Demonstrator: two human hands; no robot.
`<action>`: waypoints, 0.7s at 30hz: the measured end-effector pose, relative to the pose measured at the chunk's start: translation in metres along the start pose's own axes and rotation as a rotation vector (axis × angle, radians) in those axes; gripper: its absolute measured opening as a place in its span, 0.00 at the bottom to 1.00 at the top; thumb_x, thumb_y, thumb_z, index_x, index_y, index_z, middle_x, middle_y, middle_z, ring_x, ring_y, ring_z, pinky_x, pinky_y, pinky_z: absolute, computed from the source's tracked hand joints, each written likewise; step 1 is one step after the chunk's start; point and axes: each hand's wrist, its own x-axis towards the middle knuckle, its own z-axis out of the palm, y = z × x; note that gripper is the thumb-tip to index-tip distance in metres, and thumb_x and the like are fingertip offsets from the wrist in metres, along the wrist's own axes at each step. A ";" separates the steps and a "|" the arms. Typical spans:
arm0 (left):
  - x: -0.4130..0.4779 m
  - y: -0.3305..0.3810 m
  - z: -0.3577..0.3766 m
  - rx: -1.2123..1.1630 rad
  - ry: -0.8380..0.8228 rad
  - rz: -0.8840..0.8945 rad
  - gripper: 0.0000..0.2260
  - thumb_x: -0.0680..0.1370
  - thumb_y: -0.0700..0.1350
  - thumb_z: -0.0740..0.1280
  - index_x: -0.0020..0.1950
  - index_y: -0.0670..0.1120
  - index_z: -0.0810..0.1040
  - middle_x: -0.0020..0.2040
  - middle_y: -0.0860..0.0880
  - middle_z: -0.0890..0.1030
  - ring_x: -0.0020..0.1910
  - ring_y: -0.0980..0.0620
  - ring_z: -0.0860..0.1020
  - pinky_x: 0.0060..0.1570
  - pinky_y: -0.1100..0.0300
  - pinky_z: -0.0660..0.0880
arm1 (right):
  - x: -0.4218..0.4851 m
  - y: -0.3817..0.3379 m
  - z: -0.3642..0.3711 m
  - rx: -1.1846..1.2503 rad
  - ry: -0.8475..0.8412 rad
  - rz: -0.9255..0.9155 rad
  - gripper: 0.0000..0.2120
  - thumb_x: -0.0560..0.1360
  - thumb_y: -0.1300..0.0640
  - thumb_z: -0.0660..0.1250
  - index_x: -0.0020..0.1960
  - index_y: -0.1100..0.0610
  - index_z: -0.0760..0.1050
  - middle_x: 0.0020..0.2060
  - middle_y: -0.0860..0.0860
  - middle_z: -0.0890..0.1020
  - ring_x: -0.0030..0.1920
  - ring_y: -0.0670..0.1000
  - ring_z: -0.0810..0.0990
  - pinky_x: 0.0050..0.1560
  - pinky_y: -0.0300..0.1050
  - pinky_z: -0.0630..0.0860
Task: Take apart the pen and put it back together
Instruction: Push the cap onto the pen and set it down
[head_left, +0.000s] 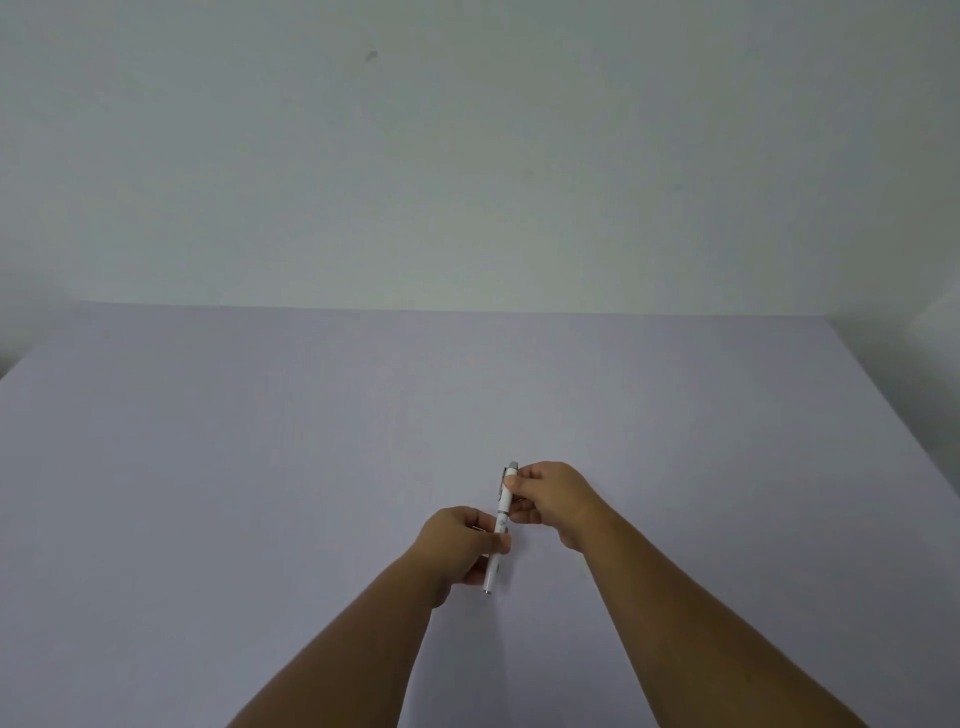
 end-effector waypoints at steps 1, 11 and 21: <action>0.002 -0.002 0.001 0.000 0.000 -0.003 0.05 0.72 0.38 0.73 0.47 0.42 0.81 0.38 0.45 0.80 0.34 0.50 0.78 0.33 0.61 0.79 | 0.002 0.002 0.000 -0.002 0.002 0.007 0.07 0.77 0.61 0.65 0.42 0.61 0.78 0.36 0.54 0.82 0.35 0.49 0.81 0.36 0.37 0.80; 0.026 -0.023 0.021 0.099 0.201 -0.009 0.04 0.71 0.43 0.73 0.44 0.47 0.83 0.43 0.46 0.84 0.43 0.47 0.82 0.52 0.50 0.82 | 0.021 0.017 0.013 -0.190 0.135 0.050 0.10 0.76 0.59 0.66 0.35 0.56 0.76 0.42 0.60 0.83 0.41 0.56 0.83 0.54 0.53 0.82; 0.031 -0.029 0.033 0.161 0.294 0.019 0.05 0.71 0.42 0.71 0.40 0.50 0.77 0.38 0.52 0.79 0.41 0.49 0.80 0.49 0.54 0.81 | 0.032 0.032 0.017 -0.358 0.283 0.038 0.11 0.74 0.52 0.66 0.37 0.57 0.81 0.44 0.60 0.86 0.49 0.60 0.84 0.53 0.53 0.81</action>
